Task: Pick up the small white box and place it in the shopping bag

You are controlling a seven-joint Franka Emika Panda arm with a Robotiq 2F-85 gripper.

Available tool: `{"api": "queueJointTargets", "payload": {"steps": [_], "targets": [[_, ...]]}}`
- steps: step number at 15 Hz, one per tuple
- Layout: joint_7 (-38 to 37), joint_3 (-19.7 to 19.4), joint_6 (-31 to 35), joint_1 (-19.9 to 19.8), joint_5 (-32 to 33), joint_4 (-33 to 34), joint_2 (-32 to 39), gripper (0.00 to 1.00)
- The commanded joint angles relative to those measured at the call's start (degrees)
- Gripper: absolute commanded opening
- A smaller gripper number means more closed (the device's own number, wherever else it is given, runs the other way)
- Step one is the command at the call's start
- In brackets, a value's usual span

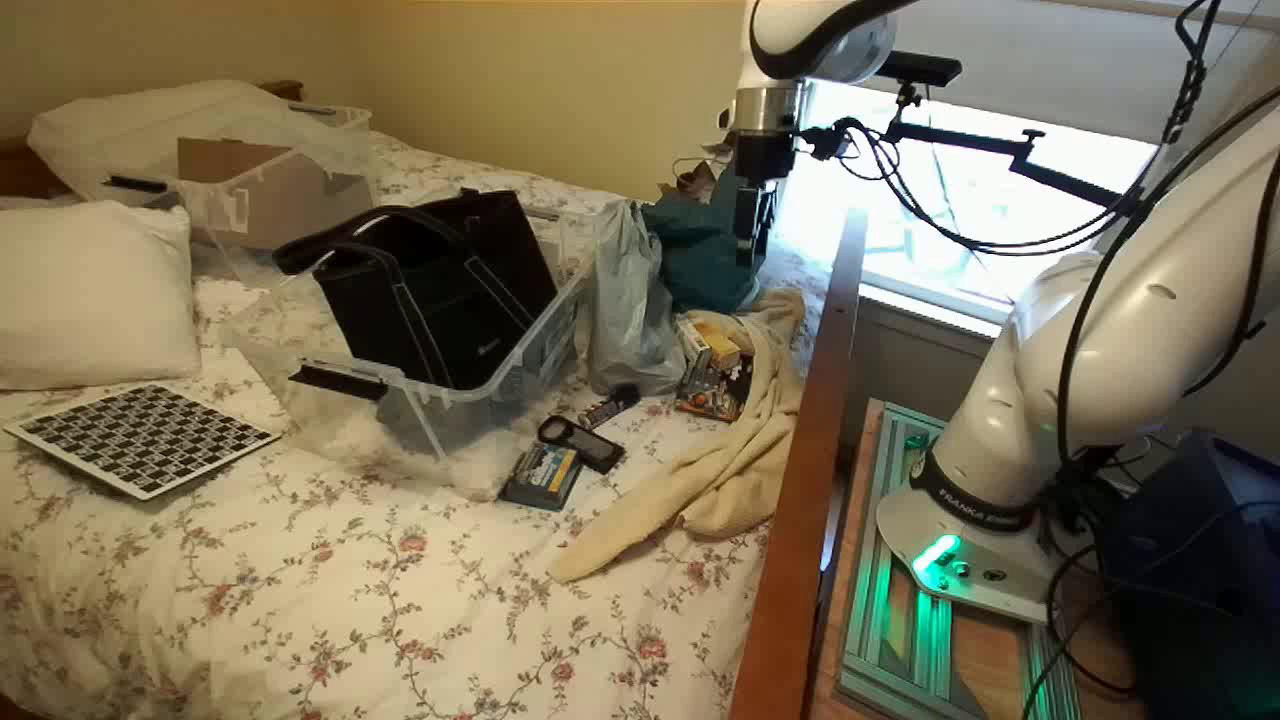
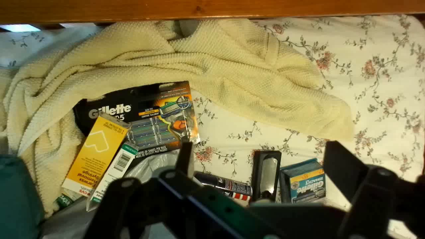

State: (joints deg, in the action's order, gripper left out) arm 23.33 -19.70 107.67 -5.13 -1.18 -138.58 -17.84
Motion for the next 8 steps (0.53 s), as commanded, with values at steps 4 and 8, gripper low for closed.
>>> {"api": "queueJointTargets", "payload": {"steps": [4,8], "targets": [[0.42,1.58,-0.16,-1.68,-0.48,0.11,0.20,1.00],[-8.67,3.03,12.54,-2.80,-2.22,-0.59,5.39,1.00]]}}
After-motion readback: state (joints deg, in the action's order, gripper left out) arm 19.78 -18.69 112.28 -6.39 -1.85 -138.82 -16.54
